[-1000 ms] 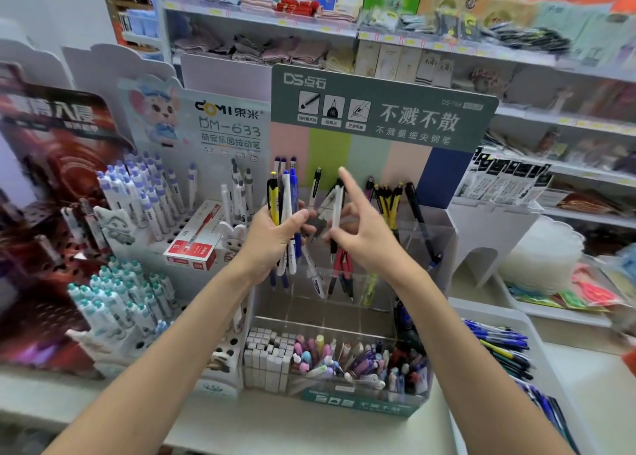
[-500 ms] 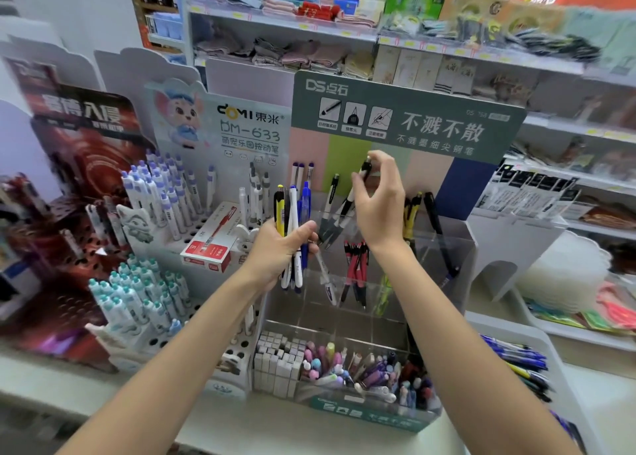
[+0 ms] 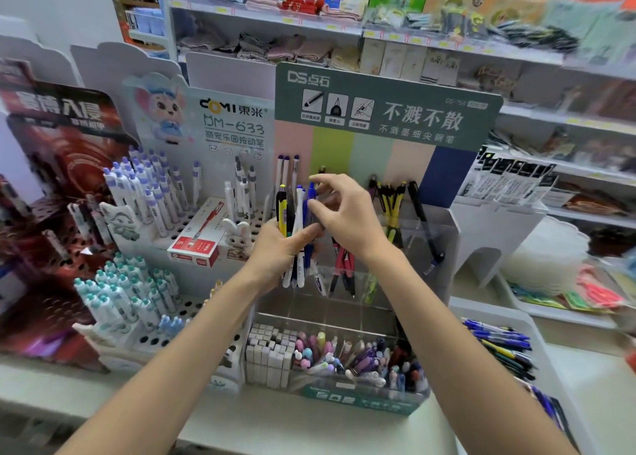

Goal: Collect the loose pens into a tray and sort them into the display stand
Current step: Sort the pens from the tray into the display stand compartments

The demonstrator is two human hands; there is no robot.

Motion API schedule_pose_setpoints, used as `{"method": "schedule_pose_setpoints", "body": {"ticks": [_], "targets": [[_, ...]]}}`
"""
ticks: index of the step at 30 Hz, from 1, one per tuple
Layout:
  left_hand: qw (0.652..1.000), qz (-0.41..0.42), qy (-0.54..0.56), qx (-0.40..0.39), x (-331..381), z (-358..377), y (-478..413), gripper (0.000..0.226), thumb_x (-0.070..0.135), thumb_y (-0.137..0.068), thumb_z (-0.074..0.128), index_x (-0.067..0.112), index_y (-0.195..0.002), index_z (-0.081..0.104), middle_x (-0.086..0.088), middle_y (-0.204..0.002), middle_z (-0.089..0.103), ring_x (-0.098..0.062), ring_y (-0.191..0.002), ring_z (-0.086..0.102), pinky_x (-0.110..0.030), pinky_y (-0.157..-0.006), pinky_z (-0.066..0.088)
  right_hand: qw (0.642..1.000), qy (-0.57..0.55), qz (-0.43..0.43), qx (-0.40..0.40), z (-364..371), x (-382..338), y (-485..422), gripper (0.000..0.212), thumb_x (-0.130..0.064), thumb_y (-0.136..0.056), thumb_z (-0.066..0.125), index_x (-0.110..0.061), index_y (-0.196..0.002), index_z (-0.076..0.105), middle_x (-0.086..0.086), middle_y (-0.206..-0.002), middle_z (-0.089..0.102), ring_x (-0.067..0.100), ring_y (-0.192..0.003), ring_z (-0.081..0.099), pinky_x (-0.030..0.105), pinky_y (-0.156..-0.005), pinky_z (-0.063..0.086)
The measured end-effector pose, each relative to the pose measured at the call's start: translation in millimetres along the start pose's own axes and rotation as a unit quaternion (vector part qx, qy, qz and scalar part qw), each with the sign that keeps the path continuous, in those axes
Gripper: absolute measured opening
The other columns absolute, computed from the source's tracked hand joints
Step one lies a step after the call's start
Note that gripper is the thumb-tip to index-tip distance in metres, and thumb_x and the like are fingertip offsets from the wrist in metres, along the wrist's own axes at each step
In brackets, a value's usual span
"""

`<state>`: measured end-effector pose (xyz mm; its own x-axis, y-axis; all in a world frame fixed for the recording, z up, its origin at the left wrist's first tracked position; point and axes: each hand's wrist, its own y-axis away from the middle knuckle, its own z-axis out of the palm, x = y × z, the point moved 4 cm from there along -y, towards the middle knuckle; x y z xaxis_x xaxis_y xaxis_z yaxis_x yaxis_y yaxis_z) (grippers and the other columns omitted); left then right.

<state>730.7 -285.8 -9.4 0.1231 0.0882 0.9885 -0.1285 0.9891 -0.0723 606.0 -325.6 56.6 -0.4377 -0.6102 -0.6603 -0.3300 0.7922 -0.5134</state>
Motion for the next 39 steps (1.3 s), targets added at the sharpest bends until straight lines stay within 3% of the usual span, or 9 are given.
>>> {"method": "schedule_pose_setpoints", "body": {"ticks": [3,6,12,17,23,28,31,35,39], "targets": [[1.000,0.004,0.007,0.007,-2.2,-2.7,4.4,0.023,0.018,-0.086,0.072,0.003,-0.104,0.068,-0.010,-0.080,0.074,-0.018,-0.068,0.072,-0.027,-0.062,0.057,0.997,-0.037,0.056,-0.043,1.0,5.7,2.9,0.039,-0.015,-0.087,0.072,-0.019,-0.124,0.060,-0.005,-0.094,0.064,0.010,-0.084,0.066,0.015,-0.072,0.052],[1.000,0.014,-0.004,0.003,-2.6,-5.3,9.8,0.018,0.017,-0.087,0.072,0.007,-0.101,0.069,-0.010,-0.080,0.075,-0.020,-0.070,0.072,-0.028,-0.064,0.059,0.993,-0.055,0.071,-0.072,3.7,8.4,6.9,0.038,-0.015,-0.087,0.072,-0.021,-0.122,0.057,0.000,-0.096,0.068,0.012,-0.088,0.067,0.025,-0.078,0.057],[0.996,0.037,-0.030,0.071,-6.1,-25.6,14.2,0.013,0.014,-0.091,0.069,0.003,-0.097,0.069,-0.011,-0.087,0.077,-0.028,-0.083,0.075,-0.038,-0.072,0.061,0.987,-0.122,0.068,0.077,-12.1,8.0,11.6,0.038,-0.009,-0.089,0.068,-0.019,-0.123,0.053,0.006,-0.090,0.065,0.021,-0.081,0.067,0.031,-0.074,0.058],[0.990,0.032,-0.042,0.132,-13.6,-50.2,32.5,0.014,0.018,-0.095,0.065,0.009,-0.088,0.073,-0.005,-0.084,0.077,-0.020,-0.079,0.075,-0.027,-0.070,0.057,0.984,-0.079,0.016,0.157,-24.9,11.0,10.2,0.036,-0.009,-0.091,0.066,-0.014,-0.124,0.053,0.007,-0.102,0.061,0.013,-0.083,0.066,0.027,-0.077,0.058],[0.988,0.002,0.053,0.146,-20.7,-61.9,53.7,0.017,0.019,-0.090,0.069,0.005,-0.097,0.073,-0.011,-0.089,0.075,-0.019,-0.082,0.072,-0.030,-0.076,0.055,0.988,0.053,-0.103,0.102,26.2,7.8,13.3,0.041,-0.007,-0.090,0.067,-0.006,-0.129,0.055,0.008,-0.106,0.063,0.018,-0.088,0.059,0.027,-0.086,0.051],[0.990,0.017,0.034,0.135,-9.8,-58.1,65.4,0.028,0.017,-0.092,0.064,-0.009,-0.100,0.069,-0.011,-0.080,0.074,-0.016,-0.072,0.072,-0.024,-0.070,0.059,0.985,0.138,-0.100,-0.026,69.3,18.6,17.7,0.041,-0.012,-0.093,0.064,-0.007,-0.133,0.057,0.012,-0.119,0.066,0.028,-0.105,0.064,0.038,-0.090,0.051],[0.992,0.016,0.023,0.122,-8.8,-59.7,65.1,0.029,0.021,-0.092,0.064,-0.006,-0.102,0.071,-0.012,-0.087,0.076,-0.019,-0.079,0.074,-0.025,-0.071,0.059,0.976,0.182,-0.108,-0.055,77.6,21.5,25.0,0.043,-0.014,-0.096,0.059,-0.009,-0.138,0.055,0.012,-0.117,0.067,0.028,-0.101,0.064,0.035,-0.081,0.051],[0.994,0.012,0.019,0.107,-8.2,-59.0,59.0,0.033,0.030,-0.084,0.067,0.002,-0.101,0.072,-0.011,-0.095,0.077,-0.024,-0.089,0.075,-0.034,-0.080,0.060,0.995,0.065,-0.061,0.034,52.1,11.1,27.2,0.037,-0.015,-0.095,0.061,-0.010,-0.131,0.061,0.003,-0.103,0.069,0.012,-0.085,0.061,0.028,-0.078,0.052],[0.996,0.019,0.008,0.085,-7.9,-45.6,47.0,0.032,0.031,-0.085,0.071,0.006,-0.104,0.073,-0.015,-0.096,0.076,-0.030,-0.089,0.074,-0.042,-0.080,0.058,0.989,-0.129,0.045,-0.060,47.6,-5.0,28.0,0.036,-0.022,-0.086,0.073,-0.015,-0.121,0.068,-0.002,-0.095,0.074,0.013,-0.088,0.070,0.038,-0.082,0.058]]}}
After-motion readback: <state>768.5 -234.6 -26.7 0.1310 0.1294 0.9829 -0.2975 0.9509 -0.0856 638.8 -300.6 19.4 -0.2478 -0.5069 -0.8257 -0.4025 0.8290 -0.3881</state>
